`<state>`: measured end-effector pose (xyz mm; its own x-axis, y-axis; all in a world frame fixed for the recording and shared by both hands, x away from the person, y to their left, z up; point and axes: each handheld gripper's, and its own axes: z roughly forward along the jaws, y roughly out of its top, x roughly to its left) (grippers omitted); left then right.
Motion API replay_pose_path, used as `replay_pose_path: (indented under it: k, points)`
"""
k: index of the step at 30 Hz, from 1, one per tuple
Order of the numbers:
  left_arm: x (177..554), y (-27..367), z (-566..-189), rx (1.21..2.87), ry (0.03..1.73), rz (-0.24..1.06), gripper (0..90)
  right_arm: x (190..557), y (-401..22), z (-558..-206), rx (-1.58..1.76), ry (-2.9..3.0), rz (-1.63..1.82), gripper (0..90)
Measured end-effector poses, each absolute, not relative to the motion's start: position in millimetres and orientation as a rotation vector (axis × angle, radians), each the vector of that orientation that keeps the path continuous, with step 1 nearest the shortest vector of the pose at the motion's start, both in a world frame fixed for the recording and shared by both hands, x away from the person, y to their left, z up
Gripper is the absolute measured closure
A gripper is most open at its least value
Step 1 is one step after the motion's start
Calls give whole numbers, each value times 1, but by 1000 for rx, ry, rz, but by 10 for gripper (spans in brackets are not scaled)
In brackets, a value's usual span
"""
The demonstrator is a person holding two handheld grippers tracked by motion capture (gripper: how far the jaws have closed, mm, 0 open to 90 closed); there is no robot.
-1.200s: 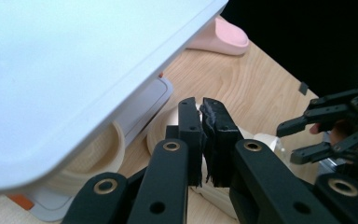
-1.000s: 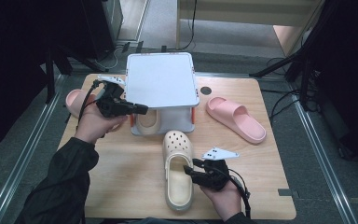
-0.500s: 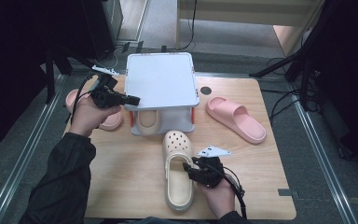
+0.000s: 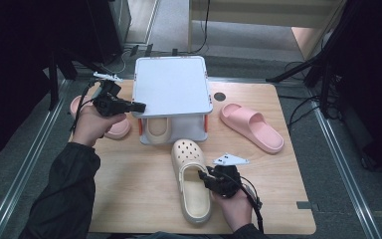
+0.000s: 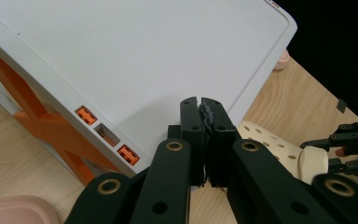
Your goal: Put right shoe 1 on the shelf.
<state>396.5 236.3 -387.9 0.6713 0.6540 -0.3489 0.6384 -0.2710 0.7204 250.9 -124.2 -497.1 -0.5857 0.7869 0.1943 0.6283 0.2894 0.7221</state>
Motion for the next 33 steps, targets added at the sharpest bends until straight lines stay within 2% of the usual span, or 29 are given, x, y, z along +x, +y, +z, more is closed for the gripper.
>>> replay_pose_path:
  k: [10, 25, 33]
  points:
    - [396, 237, -389, 1968, 1002, 22, 882, 262, -130, -488, 1343, 2334, 1162, 763]
    - [396, 237, -389, 1960, 1002, 18, 871, 285, -134, -461, 1355, 2285, 1208, 771]
    - [395, 237, -390, 1956, 993, 22, 863, 325, -127, -451, 1358, 2251, 1193, 768]
